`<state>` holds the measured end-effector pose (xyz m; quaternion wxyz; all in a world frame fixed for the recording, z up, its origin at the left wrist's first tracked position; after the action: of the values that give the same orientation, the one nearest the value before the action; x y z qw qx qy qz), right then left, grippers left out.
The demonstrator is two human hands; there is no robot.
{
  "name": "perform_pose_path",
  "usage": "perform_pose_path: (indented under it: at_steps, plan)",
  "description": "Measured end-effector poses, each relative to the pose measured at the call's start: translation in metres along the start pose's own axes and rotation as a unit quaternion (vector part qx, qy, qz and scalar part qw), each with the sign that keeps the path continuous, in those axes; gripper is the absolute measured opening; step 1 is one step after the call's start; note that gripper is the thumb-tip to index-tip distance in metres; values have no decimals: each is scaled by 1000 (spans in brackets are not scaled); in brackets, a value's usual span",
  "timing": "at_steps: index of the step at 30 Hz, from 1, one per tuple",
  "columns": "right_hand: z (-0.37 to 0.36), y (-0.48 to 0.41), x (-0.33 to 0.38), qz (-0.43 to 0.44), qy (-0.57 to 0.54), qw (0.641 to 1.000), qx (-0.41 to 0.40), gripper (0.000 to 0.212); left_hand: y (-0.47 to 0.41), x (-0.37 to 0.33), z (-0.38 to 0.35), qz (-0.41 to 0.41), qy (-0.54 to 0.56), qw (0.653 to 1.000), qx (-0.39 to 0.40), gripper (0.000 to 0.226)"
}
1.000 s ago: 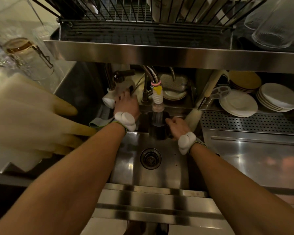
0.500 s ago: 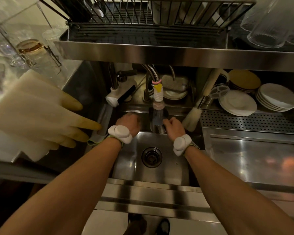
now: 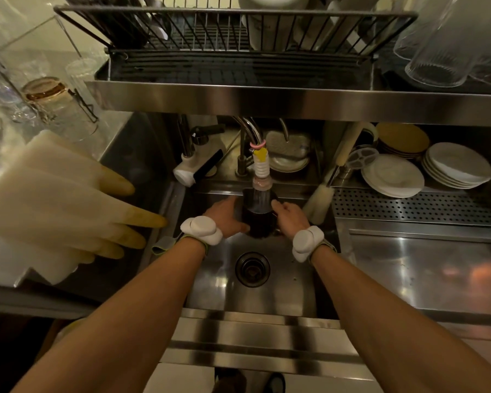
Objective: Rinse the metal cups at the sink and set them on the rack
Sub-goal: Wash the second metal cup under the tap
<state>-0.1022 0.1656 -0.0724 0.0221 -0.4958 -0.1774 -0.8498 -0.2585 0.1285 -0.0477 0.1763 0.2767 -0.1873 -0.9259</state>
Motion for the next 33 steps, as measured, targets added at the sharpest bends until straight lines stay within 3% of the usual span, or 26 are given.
perform_pose_path:
  at_steps: [6, 9, 12, 18, 20, 23, 24, 26, 29, 33]
  plan:
    - [0, -2, 0, -74, -117, 990, 39, 50, -15, 13, -18, 38, 158, 984, 71, 88]
    - [-1, -2, -2, -97, -127, 986, 35, 55, -21, 13, -21, 53, 201, 975, 73, 85]
    - [-2, -2, -5, -113, -188, 975, 35, 46, -27, 11, -21, 69, 205, 973, 76, 78]
    - [0, -9, -8, -120, -221, 967, 49, 33, -26, -4, -20, 66, 229, 965, 113, 34]
    - [-1, -6, -8, -126, -224, 962, 91, 29, -29, -5, -21, 31, 218, 967, 129, 46]
    - [-7, 0, -11, -132, -200, 960, 143, 30, -69, 25, -41, 26, 177, 978, 110, 97]
    - [-9, 0, -12, -127, -193, 963, 141, 31, -65, 24, -39, 18, 166, 980, 108, 102]
    - [-10, -1, -15, -103, -178, 972, 117, 29, -48, 14, -32, 1, 162, 982, 99, 93]
    - [-8, -2, -20, -66, -129, 987, 66, 25, -28, 9, -21, 14, 157, 985, 66, 100]
    - [-5, -9, -21, 23, -42, 999, 3, 32, -32, 18, -15, 21, 82, 995, 48, 90]
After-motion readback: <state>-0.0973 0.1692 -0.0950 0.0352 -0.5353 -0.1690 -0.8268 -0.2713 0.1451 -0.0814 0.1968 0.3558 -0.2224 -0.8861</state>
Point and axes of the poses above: each hand's wrist, its own y-axis away from the middle knuckle, its own z-axis out of the back of the hand, x = y × z, the point moved 6 cm from there along -y, towards the middle knuckle, and after that the axes turned 11 degrees about z, right-handed, at the moved point
